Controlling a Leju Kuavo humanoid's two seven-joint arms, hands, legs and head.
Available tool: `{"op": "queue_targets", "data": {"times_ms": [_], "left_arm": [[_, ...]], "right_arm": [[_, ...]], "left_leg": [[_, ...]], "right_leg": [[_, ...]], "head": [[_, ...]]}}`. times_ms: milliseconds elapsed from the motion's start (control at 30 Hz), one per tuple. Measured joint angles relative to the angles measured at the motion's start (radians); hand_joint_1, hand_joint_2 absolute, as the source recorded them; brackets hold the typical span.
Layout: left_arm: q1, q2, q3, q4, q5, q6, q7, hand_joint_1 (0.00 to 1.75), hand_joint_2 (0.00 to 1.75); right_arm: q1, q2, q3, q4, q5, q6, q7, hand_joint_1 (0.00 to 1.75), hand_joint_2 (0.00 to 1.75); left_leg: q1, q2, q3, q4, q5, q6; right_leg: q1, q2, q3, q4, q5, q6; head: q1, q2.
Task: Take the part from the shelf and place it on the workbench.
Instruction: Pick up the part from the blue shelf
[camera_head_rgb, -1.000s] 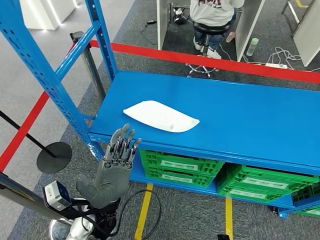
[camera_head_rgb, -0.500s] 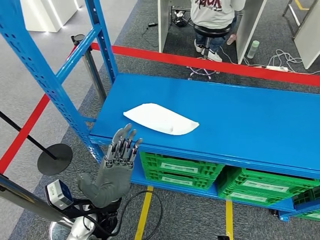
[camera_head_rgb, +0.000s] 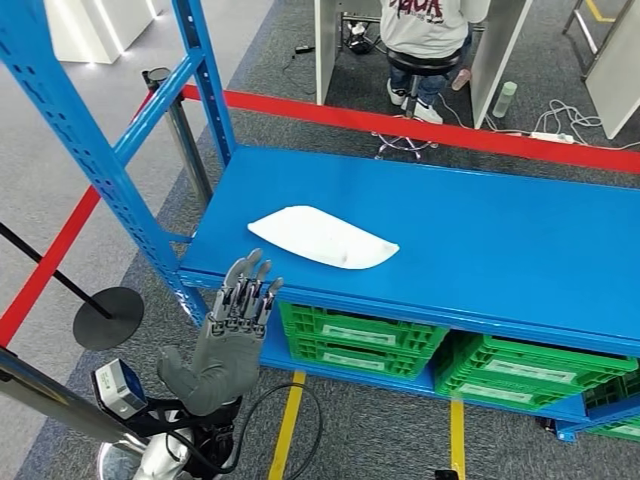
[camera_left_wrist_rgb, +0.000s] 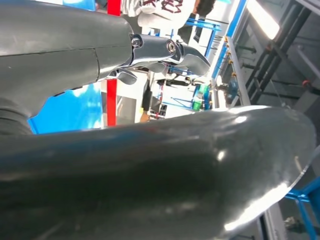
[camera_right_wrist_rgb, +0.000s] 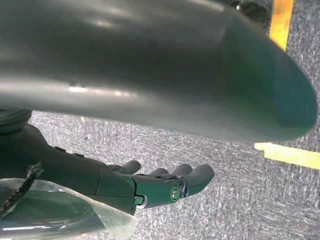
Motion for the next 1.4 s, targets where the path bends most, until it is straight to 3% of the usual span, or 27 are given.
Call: {"op": "queue_targets", "data": {"times_ms": [67, 100, 167, 233, 267, 300, 333, 400, 467, 533, 600, 700, 733, 767, 800, 867, 900, 933, 1000, 1100, 1133, 1200, 1233, 1267, 1300, 1367, 1400], "left_arm": [[-0.001, -0.002, 0.000, 0.000, 0.003, 0.000, 0.000, 0.00, 0.00], [-0.002, -0.003, 0.000, 0.000, 0.007, 0.000, 0.000, 0.00, 0.00], [-0.002, -0.004, 0.001, 0.001, 0.016, 0.000, 0.001, 0.00, 0.00], [-0.001, -0.004, 0.002, 0.004, 0.022, 0.002, 0.004, 0.00, 0.00], [-0.001, -0.004, 0.002, 0.005, 0.024, 0.003, 0.006, 0.00, 0.00], [-0.001, -0.004, 0.003, 0.006, 0.025, 0.003, 0.007, 0.00, 0.00], [-0.002, -0.004, 0.003, 0.007, 0.026, 0.003, 0.007, 0.00, 0.00], [-0.003, -0.004, 0.003, 0.008, 0.026, 0.001, 0.007, 0.00, 0.00], [-0.005, -0.004, 0.002, 0.008, 0.021, -0.007, 0.004, 0.00, 0.00], [-0.006, -0.004, 0.001, 0.008, 0.012, -0.014, -0.001, 0.00, 0.00], [-0.007, -0.004, 0.000, 0.008, 0.005, -0.010, -0.005, 0.00, 0.00], [-0.007, -0.003, 0.001, 0.009, 0.002, 0.002, -0.004, 0.00, 0.00], [-0.006, -0.003, 0.002, 0.010, 0.003, 0.004, -0.003, 0.00, 0.00], [-0.005, -0.002, 0.002, 0.010, 0.003, 0.004, -0.001, 0.00, 0.00], [-0.004, -0.002, 0.002, 0.011, 0.004, 0.004, 0.000, 0.00, 0.00], [-0.004, -0.002, 0.002, 0.011, 0.005, 0.004, 0.000, 0.00, 0.00], [-0.004, -0.001, 0.002, 0.011, 0.005, 0.005, 0.000, 0.00, 0.00], [-0.004, -0.001, 0.002, 0.011, 0.005, 0.006, 0.000, 0.00, 0.00], [-0.004, -0.001, 0.002, 0.012, 0.005, 0.007, 0.000, 0.00, 0.00], [-0.006, -0.005, 0.002, 0.011, 0.005, 0.007, 0.001, 0.00, 0.00], [-0.007, -0.007, 0.002, 0.011, 0.005, 0.008, 0.001, 0.00, 0.00], [-0.009, -0.007, 0.002, 0.011, 0.004, 0.009, 0.000, 0.00, 0.00], [-0.008, -0.007, 0.002, 0.012, 0.004, 0.010, 0.000, 0.00, 0.00], [-0.008, -0.007, 0.002, 0.012, 0.004, 0.012, 0.000, 0.00, 0.00], [-0.008, -0.007, 0.002, 0.012, 0.005, 0.013, 0.000, 0.00, 0.00], [-0.008, -0.007, 0.002, 0.012, 0.006, 0.015, 0.000, 0.00, 0.00], [-0.008, -0.007, 0.002, 0.012, 0.006, 0.015, 0.001, 0.00, 0.00]], "right_arm": [[-0.001, 0.000, 0.000, 0.000, 0.001, 0.002, -0.002, 0.00, 0.00], [-0.001, 0.000, 0.000, 0.000, 0.003, 0.002, -0.004, 0.00, 0.00], [0.000, 0.000, 0.000, 0.000, 0.005, 0.002, -0.004, 0.00, 0.00], [0.003, 0.000, 0.000, 0.000, 0.007, 0.002, -0.004, 0.00, 0.00], [0.004, 0.000, 0.000, 0.000, 0.008, 0.002, -0.004, 0.00, 0.00], [0.004, -0.001, 0.000, 0.000, 0.008, 0.002, -0.004, 0.00, 0.00], [0.004, -0.001, 0.000, 0.000, 0.008, 0.002, -0.005, 0.00, 0.00], [-0.001, -0.002, 0.000, -0.001, 0.009, 0.002, -0.005, 0.00, 0.00], [-0.002, -0.002, 0.000, -0.001, 0.010, 0.005, -0.007, 0.00, 0.00], [0.002, -0.002, 0.000, -0.001, 0.011, 0.009, -0.009, 0.00, 0.00], [0.003, -0.002, 0.000, -0.001, 0.011, 0.010, -0.009, 0.00, 0.00], [0.002, -0.002, 0.000, -0.001, 0.010, 0.009, -0.009, 0.00, 0.00], [0.002, -0.002, 0.000, -0.001, 0.010, 0.009, -0.009, 0.00, 0.00], [0.003, -0.003, 0.000, -0.001, 0.010, 0.009, -0.009, 0.00, 0.00], [0.004, -0.003, 0.000, -0.001, 0.010, 0.009, -0.009, 0.00, 0.00], [0.006, -0.002, 0.000, 0.000, 0.010, 0.009, -0.009, 0.00, 0.00], [0.005, -0.001, 0.000, 0.000, 0.010, 0.009, -0.009, 0.00, 0.00], [0.005, 0.000, 0.000, 0.000, 0.010, 0.008, -0.009, 0.00, 0.00], [0.003, 0.001, 0.000, 0.000, 0.011, 0.008, -0.009, 0.00, 0.00], [0.001, 0.001, 0.000, 0.000, 0.011, 0.009, -0.009, 0.00, 0.00], [0.000, 0.001, 0.000, 0.000, 0.012, 0.009, -0.009, 0.00, 0.00], [-0.001, 0.001, 0.000, 0.000, 0.014, 0.009, -0.008, 0.00, 0.00], [0.000, 0.000, 0.000, 0.000, 0.014, 0.009, -0.007, 0.00, 0.00], [0.001, 0.000, 0.000, 0.000, 0.015, 0.009, -0.006, 0.00, 0.00], [0.002, 0.000, 0.000, 0.000, 0.015, 0.009, -0.005, 0.00, 0.00], [0.003, 0.000, 0.000, 0.000, 0.016, 0.009, -0.005, 0.00, 0.00], [0.002, 0.000, 0.000, 0.000, 0.016, 0.009, -0.005, 0.00, 0.00]], "left_leg": [[0.004, 0.001, 0.004, -0.013, 0.007, 0.008], [0.007, 0.002, 0.006, -0.019, 0.010, 0.012], [0.007, 0.005, 0.006, -0.021, 0.012, 0.016], [0.005, 0.005, 0.005, -0.021, 0.011, 0.017], [0.005, 0.005, 0.005, -0.020, 0.011, 0.017], [0.004, 0.004, 0.006, -0.020, 0.010, 0.016], [0.004, 0.004, 0.006, -0.017, 0.009, 0.014], [0.000, 0.002, 0.003, -0.010, -0.005, 0.005], [-0.004, 0.002, 0.000, -0.005, -0.020, -0.005], [-0.002, 0.002, 0.006, 0.000, -0.028, -0.011], [0.001, 0.002, -0.006, 0.045, -0.054, -0.022], [0.006, 0.002, -0.106, 0.231, -0.130, -0.035], [0.006, 0.002, -0.137, 0.276, -0.136, -0.035], [0.006, 0.002, -0.153, 0.286, -0.119, -0.033], [0.005, 0.002, -0.150, 0.256, -0.080, -0.028], [0.000, 0.001, -0.110, 0.133, 0.015, -0.009], [-0.004, 0.001, -0.090, 0.079, 0.044, 0.001], [-0.008, 0.001, -0.079, 0.047, 0.056, 0.008], [-0.013, 0.000, -0.073, 0.029, 0.048, 0.014], [-0.006, -0.001, -0.058, 0.007, 0.045, 0.021], [-0.003, 0.000, -0.052, 0.001, 0.044, 0.024], [-0.002, 0.002, -0.049, -0.001, 0.039, 0.029], [-0.002, 0.001, -0.048, -0.001, 0.037, 0.031], [-0.002, 0.000, -0.046, -0.001, 0.034, 0.030], [-0.002, -0.001, -0.042, -0.001, 0.031, 0.029], [-0.001, -0.003, -0.030, 0.000, 0.023, 0.021], [-0.003, -0.003, -0.026, 0.004, 0.019, 0.016]], "right_leg": [[-0.001, -0.001, -0.010, 0.015, -0.015, 0.009], [-0.001, -0.001, -0.028, 0.049, -0.037, 0.013], [-0.002, 0.000, -0.090, 0.172, -0.098, 0.016], [-0.002, -0.001, -0.140, 0.269, -0.124, 0.019], [-0.002, -0.001, -0.142, 0.269, -0.109, 0.020], [-0.002, -0.001, -0.125, 0.231, -0.079, 0.020], [-0.002, -0.001, -0.094, 0.167, -0.041, 0.019], [-0.001, -0.001, -0.034, 0.047, -0.006, 0.013], [0.001, 0.000, -0.010, 0.006, -0.014, 0.002], [-0.001, 0.001, 0.000, 0.004, -0.017, -0.011], [-0.004, -0.001, 0.016, 0.003, -0.017, -0.020], [-0.004, -0.003, 0.034, 0.004, -0.026, -0.027], [-0.003, -0.002, 0.039, 0.004, -0.032, -0.027], [-0.003, 0.000, 0.046, 0.004, -0.039, -0.027], [-0.002, 0.002, 0.055, 0.004, -0.046, -0.025], [0.000, 0.006, 0.072, 0.003, -0.064, -0.021], [0.002, 0.008, 0.077, 0.003, -0.072, -0.018], [0.002, 0.008, 0.077, 0.002, -0.079, -0.014], [0.001, 0.007, 0.078, -0.005, -0.085, -0.004], [0.000, 0.003, 0.078, 0.011, -0.111, 0.009], [0.000, 0.003, 0.058, 0.054, -0.136, 0.012], [-0.001, 0.002, -0.023, 0.192, -0.191, 0.018], [-0.001, 0.002, -0.062, 0.248, -0.202, 0.020], [-0.001, 0.002, -0.087, 0.270, -0.191, 0.022], [-0.002, 0.002, -0.090, 0.250, -0.158, 0.023], [-0.003, 0.001, -0.053, 0.129, -0.067, 0.024], [-0.004, 0.000, -0.029, 0.069, -0.035, 0.022]], "head": [[0.001, 0.000], [0.003, 0.000], [0.006, 0.000], [0.006, 0.000], [0.006, 0.000], [0.006, 0.000], [0.006, 0.000], [0.007, 0.000], [0.005, 0.000], [0.004, 0.000], [0.000, 0.000], [-0.006, 0.000], [-0.006, 0.000], [-0.006, 0.000], [-0.007, 0.000], [-0.006, 0.000], [-0.004, 0.000], [-0.003, 0.000], [-0.001, 0.000], [0.000, 0.000], [0.002, 0.000], [0.004, 0.000], [0.005, 0.000], [0.005, 0.000], [0.005, 0.000], [0.005, 0.000], [0.006, 0.000]]}}
